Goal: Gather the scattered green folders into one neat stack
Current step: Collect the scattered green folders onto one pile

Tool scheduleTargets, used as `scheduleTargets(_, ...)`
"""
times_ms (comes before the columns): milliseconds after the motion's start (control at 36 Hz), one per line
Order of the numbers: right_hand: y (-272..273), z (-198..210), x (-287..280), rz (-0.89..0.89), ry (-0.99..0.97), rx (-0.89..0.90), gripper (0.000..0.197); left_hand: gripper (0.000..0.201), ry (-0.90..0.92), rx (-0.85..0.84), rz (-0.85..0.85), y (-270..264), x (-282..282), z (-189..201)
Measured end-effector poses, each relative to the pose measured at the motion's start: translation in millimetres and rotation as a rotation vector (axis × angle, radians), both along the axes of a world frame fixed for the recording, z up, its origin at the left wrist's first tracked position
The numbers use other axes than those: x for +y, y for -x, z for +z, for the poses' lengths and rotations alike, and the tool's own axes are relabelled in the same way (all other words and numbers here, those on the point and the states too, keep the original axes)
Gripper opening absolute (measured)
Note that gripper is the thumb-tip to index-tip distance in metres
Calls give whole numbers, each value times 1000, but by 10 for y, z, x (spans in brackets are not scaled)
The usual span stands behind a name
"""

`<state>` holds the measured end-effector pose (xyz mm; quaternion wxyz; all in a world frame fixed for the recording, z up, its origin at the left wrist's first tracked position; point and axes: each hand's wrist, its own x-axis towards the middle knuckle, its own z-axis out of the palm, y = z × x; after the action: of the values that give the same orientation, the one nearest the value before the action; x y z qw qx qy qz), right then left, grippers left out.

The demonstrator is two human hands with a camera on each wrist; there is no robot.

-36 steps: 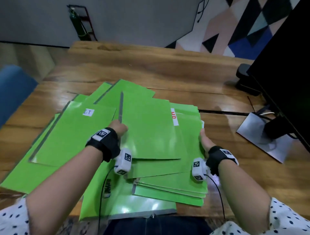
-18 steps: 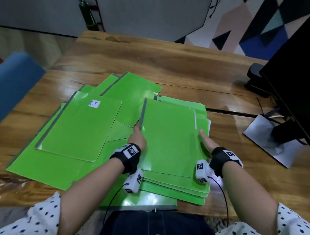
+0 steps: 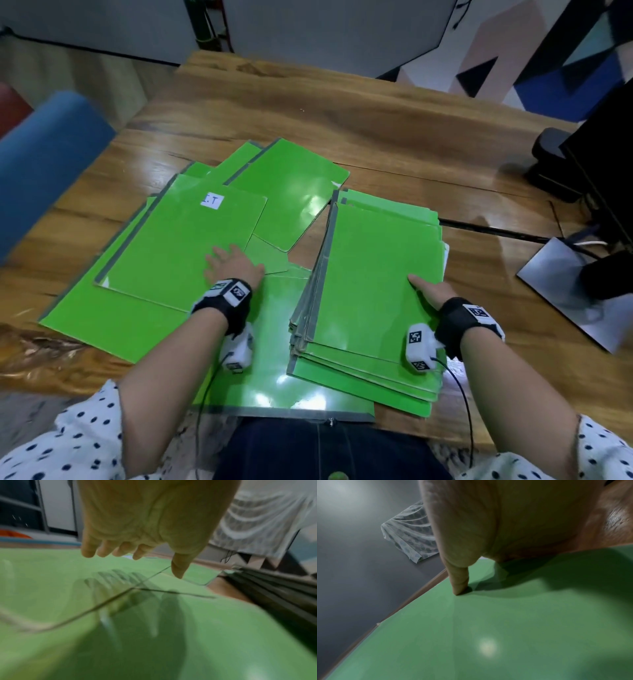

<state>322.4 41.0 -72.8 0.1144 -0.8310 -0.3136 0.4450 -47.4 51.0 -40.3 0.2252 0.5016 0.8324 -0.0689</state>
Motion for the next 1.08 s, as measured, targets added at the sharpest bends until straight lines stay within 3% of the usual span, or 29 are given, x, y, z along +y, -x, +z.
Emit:
scheduleTargets(56,1,-9,4,-2,3,-2,95,91,51,51,20,196,-65,-44)
scheduleTargets(194,-3,-27,15,10,4,-23,95,90,69,115,-218,194,-276,-141)
scheduleTargets(278,-13,-47,22,13,1,-22,95,77,65,88,-319,-43,-359,-48)
scheduleTargets(389,-22,-69,23,20,1,-24,90,44,0,-14,-419,-260,-412,30)
scheduleTargets(528,-18,-47,-9,19,-7,-28,91,35,-170,-110,-100,83,-185,92)
scheduleTargets(583,-14,-37,-13,9,-11,-25,91,51,-175,-44,32,337,-87,115)
scheduleTargets(667,-3,-24,-10,21,2,-32,92,91,-67,20,179,657,-17,67)
scheduleTargets(750,-10,-20,6,36,15,-45,91,105,-13,-19,239,770,-12,-28)
scheduleTargets(833,-9,20,22,53,37,-52,89,87,-62,-56,287,781,4,-49)
scheduleTargets(972,12,97,88,28,91,-26,82,59,-245,-263,288,705,213,136)
scheduleTargets(1083,12,34,116,-23,90,-45,82,47,-341,-178,200,740,509,377)
